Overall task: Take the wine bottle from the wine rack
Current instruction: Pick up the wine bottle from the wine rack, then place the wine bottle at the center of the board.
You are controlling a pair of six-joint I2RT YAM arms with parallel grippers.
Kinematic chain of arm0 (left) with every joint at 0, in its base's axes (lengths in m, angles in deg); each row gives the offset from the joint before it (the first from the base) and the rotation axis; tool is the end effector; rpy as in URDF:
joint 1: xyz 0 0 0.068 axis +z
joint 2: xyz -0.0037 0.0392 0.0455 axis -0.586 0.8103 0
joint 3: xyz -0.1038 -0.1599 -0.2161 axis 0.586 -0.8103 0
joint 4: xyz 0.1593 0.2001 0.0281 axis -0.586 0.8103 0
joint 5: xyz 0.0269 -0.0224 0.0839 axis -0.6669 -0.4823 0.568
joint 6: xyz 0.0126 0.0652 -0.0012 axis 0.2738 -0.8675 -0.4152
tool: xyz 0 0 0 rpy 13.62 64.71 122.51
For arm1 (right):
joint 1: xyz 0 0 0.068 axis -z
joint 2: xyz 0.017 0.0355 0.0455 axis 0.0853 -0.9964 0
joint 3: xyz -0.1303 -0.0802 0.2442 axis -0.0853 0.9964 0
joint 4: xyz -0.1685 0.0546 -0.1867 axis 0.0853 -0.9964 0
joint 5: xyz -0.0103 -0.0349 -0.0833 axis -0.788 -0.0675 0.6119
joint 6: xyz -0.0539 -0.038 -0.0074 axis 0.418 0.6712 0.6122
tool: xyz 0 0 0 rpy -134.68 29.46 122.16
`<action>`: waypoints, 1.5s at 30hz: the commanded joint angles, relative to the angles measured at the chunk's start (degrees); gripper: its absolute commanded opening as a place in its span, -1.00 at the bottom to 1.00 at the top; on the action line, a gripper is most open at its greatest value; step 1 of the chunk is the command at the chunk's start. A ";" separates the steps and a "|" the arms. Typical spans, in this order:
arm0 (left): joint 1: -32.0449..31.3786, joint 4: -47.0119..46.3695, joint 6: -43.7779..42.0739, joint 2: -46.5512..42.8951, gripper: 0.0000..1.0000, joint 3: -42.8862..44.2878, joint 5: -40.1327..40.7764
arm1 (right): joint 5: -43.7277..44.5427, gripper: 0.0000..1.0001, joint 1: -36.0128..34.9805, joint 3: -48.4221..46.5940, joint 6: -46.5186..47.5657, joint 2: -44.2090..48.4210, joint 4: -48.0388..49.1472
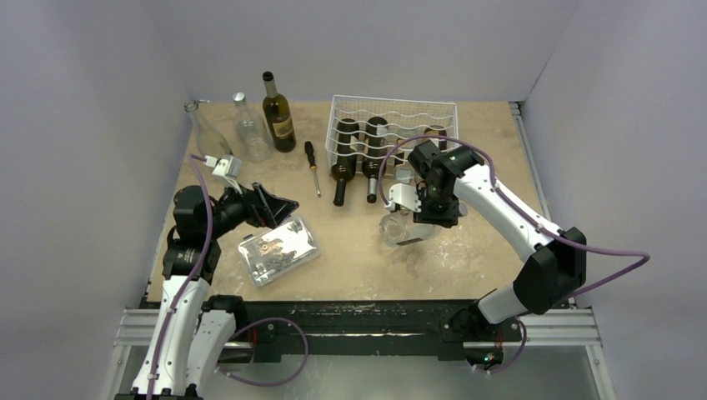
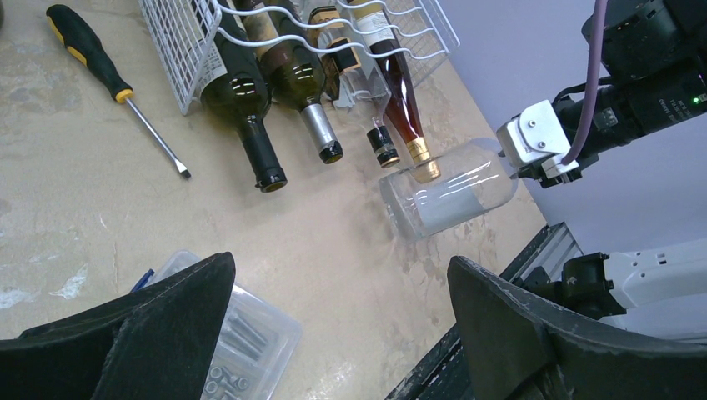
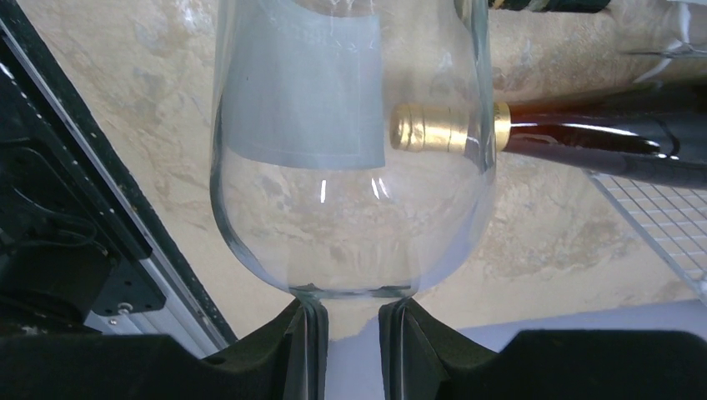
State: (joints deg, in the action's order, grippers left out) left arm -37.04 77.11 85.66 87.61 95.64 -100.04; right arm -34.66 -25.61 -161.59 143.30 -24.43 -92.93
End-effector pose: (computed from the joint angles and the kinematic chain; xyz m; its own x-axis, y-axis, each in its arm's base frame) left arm 0.1468 -0.0370 0.3174 -0.5110 -0.3469 -0.7865 0.4583 0.6641 -0.5907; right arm 0.2240 0.1271 0.2927 -0.0979 -0.9952 -0.0015 -0.9856 0.0972 -0.1385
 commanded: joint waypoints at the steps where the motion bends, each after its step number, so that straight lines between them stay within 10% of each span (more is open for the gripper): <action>1: -0.11 -2.79 0.70 -0.32 1.00 -0.21 -1.07 | 1.40 -0.91 -0.94 -5.76 3.85 4.36 -1.74; 45: -0.06 -2.79 0.53 -1.50 1.00 -0.31 -1.21 | 17.54 -0.32 -20.85 -3.51 -2.48 -6.01 -3.10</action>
State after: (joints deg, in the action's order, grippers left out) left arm -37.04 77.11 85.68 86.78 95.64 -100.17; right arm -15.22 -45.10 -163.74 142.64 -29.05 -98.49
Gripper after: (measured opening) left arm 0.998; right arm 0.394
